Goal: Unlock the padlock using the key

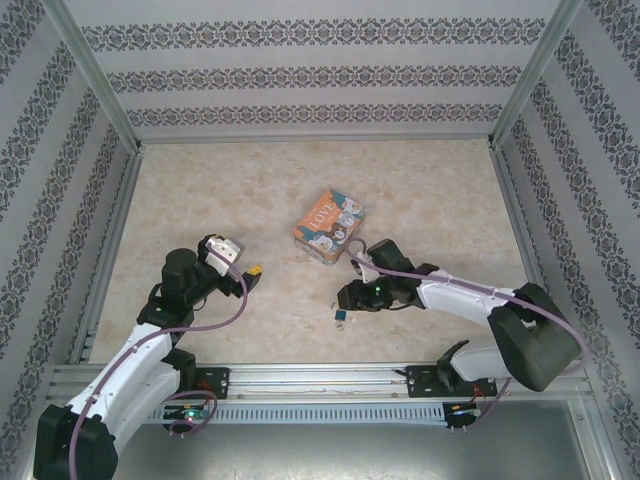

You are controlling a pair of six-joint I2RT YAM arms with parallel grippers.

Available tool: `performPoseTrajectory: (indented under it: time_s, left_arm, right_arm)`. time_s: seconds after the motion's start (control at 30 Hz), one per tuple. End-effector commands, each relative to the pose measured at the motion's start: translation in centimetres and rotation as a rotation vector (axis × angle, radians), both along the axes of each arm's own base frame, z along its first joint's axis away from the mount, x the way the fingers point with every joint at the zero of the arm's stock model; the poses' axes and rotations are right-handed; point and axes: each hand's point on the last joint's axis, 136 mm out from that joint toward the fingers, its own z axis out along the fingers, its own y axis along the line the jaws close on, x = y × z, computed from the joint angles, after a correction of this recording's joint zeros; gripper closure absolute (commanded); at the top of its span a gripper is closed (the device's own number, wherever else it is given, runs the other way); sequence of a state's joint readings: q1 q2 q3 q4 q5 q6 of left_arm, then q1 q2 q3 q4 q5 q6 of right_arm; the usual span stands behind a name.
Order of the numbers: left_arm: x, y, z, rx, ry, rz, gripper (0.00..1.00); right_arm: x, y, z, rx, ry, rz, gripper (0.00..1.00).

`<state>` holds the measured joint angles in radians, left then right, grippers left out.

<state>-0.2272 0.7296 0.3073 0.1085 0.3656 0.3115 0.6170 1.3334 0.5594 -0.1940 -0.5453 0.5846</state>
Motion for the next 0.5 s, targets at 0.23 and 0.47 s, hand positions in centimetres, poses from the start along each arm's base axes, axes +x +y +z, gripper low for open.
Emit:
performPoseTrajectory:
  time_s: [0.23,0.47]
  left_arm:
    - [-0.2,-0.1,0.0,0.011,-0.02,-0.017,0.01]
    - [-0.2,0.0,-0.3,0.009,-0.016,-0.008,0.01]
  right_arm:
    - [3.6,-2.9,4.6,-0.086,-0.259,-0.048,0.48]
    - [6.1,-5.4,6.7,-0.135,-0.414,-0.119,0.42]
